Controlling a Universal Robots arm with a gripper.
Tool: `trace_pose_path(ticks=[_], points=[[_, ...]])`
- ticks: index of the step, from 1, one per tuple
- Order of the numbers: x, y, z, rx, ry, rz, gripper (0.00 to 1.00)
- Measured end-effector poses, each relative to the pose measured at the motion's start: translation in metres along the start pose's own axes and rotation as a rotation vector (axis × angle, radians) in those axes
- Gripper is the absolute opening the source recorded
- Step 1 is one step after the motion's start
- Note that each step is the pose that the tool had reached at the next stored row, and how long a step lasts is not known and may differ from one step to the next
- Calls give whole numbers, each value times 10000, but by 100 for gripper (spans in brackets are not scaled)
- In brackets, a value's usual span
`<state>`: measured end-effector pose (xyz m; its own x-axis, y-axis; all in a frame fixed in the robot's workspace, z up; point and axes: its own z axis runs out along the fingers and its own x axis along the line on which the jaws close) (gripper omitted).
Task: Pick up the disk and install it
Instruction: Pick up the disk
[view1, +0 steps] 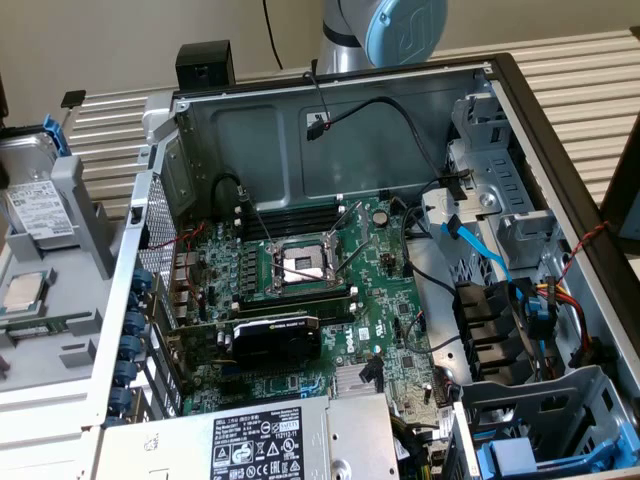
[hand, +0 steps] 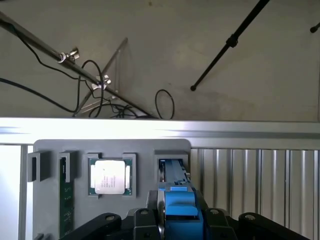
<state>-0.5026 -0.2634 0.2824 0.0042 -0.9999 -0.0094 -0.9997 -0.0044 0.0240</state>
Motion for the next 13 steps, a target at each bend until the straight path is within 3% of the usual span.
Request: trace_pose_path(ticks=[4, 13], points=[[-1, 2, -85, -1, 39, 1, 37], [-3, 9, -393, 33, 169, 3, 37]])
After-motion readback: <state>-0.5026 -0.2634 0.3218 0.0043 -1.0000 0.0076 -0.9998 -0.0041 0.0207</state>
